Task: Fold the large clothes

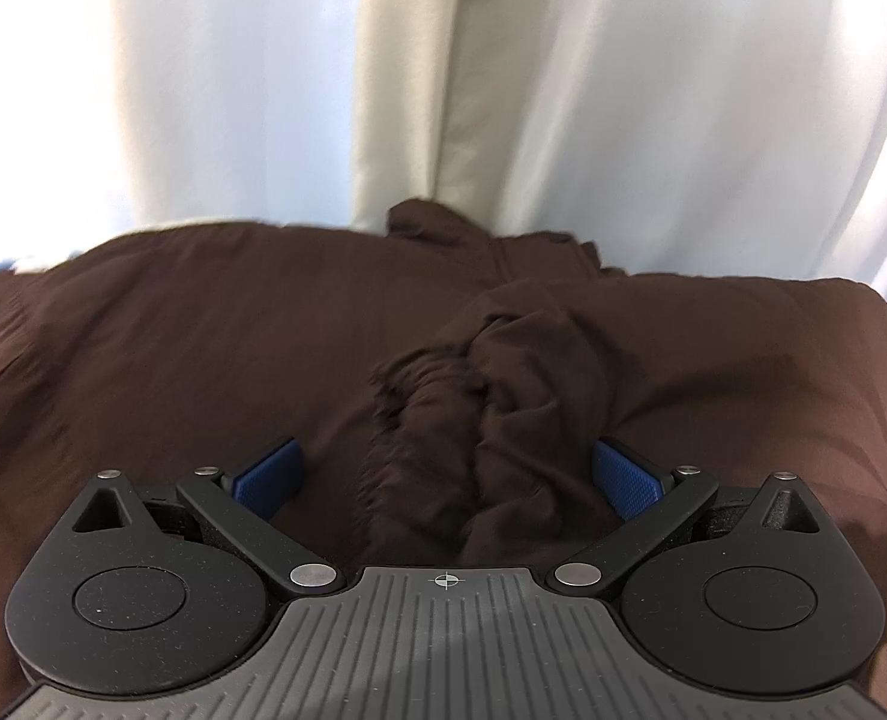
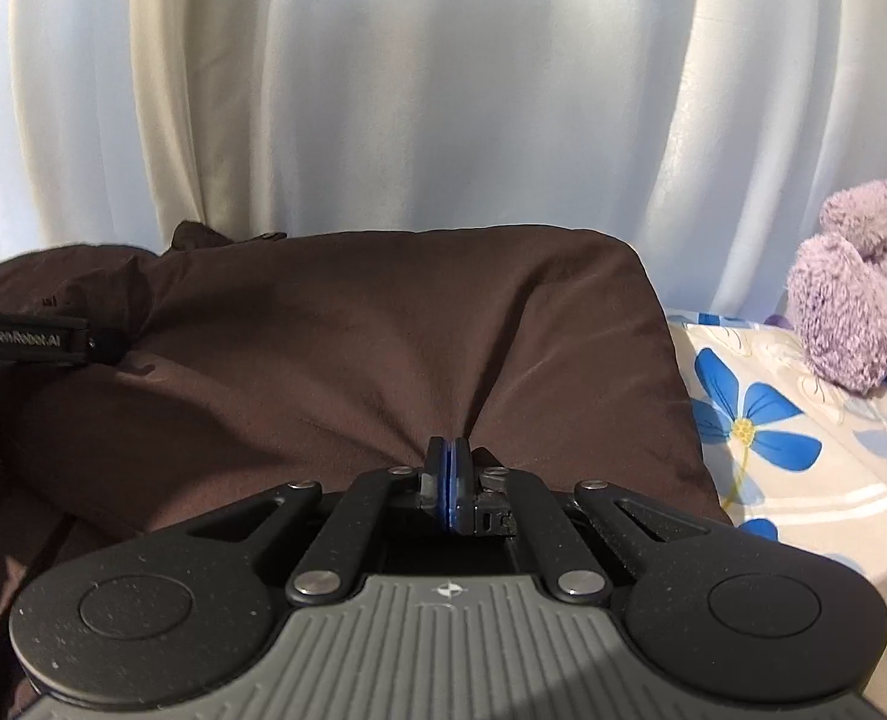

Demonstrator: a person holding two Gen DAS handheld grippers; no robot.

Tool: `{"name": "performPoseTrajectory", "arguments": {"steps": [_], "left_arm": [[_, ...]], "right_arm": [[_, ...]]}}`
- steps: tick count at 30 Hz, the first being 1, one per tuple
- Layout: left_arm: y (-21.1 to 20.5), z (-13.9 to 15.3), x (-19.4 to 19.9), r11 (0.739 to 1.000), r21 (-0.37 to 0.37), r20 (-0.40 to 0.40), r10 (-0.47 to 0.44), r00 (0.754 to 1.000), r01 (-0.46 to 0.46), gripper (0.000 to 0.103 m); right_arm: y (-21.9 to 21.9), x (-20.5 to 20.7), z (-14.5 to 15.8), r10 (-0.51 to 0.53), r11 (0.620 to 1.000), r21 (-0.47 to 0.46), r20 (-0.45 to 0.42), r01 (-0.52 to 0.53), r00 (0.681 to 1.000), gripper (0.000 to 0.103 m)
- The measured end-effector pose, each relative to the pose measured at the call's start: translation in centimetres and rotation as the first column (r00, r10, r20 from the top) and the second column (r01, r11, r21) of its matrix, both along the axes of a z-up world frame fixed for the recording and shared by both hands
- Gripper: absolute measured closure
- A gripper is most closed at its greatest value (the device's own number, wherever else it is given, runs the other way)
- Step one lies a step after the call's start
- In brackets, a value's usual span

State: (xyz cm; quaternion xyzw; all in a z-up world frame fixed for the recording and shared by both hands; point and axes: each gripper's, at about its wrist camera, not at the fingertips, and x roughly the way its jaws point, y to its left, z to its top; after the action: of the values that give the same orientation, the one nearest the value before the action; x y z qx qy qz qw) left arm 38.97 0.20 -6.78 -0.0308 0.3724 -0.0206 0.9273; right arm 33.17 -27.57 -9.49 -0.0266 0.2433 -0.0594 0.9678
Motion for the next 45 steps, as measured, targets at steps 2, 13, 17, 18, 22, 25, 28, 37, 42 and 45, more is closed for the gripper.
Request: {"name": "performPoseTrajectory", "arguments": {"steps": [2, 13, 17, 18, 22, 25, 28, 37, 42, 45], "left_arm": [[1.6, 1.0, -0.9, 0.998, -0.039, -0.052, 0.037, 0.998, -0.039, 0.000], [24.1, 8.1, -15.0, 0.786, -0.406, 0.038, 0.524, 0.851, -0.466, 0.000], [32.5, 5.5, -18.1, 0.572, -0.465, -0.059, 0.742, 0.668, -0.676, 0.000], [34.0, 4.7, -18.7, 0.517, -0.500, -0.087, 0.768, 0.635, -0.694, 0.000], [37.5, 2.0, -19.8, 0.368, -0.585, -0.162, 0.820, 0.549, -0.723, 0.008], [39.9, 0.6, -20.2, 0.299, -0.637, -0.187, 0.834, 0.518, -0.711, 0.024], [41.5, -0.8, -20.2, 0.226, -0.679, -0.217, 0.847, 0.485, -0.699, 0.042], [43.1, -0.9, -20.1, 0.251, -0.702, -0.185, 0.839, 0.512, -0.666, 0.090], [42.2, 1.7, -19.5, 0.353, -0.679, -0.090, 0.830, 0.550, -0.644, 0.093], [41.8, 3.3, -19.2, 0.403, -0.679, -0.035, 0.818, 0.575, -0.614, 0.094]], "right_arm": [[0.4, -0.1, 0.1, 0.004, 0.999, -0.040, -0.012, -0.005, 1.000, 0.103], [0.8, -7.3, 2.9, 0.096, 0.964, 0.246, 0.051, -0.105, 0.994, 0.070], [1.3, -7.6, 2.7, 0.150, 0.917, 0.360, 0.087, -0.171, 0.985, 0.058], [1.6, -7.4, 2.7, 0.151, 0.917, 0.359, 0.092, -0.175, 0.984, 0.057], [2.5, -7.5, 2.5, 0.150, 0.902, 0.395, 0.097, -0.176, 0.984, 0.057], [2.5, -7.0, 2.2, 0.148, 0.879, 0.445, 0.084, -0.170, 0.985, 0.057], [2.2, -6.9, 2.0, 0.156, 0.862, 0.478, 0.065, -0.168, 0.986, 0.058], [6.3, -5.4, 2.8, 0.269, 0.869, 0.425, 0.027, -0.255, 0.963, 0.076], [15.2, -1.0, 4.9, 0.430, 0.832, 0.373, 0.033, -0.411, 0.902, 0.084], [22.0, 1.9, 5.7, 0.521, 0.797, 0.333, 0.045, -0.504, 0.852, 0.084]]}}
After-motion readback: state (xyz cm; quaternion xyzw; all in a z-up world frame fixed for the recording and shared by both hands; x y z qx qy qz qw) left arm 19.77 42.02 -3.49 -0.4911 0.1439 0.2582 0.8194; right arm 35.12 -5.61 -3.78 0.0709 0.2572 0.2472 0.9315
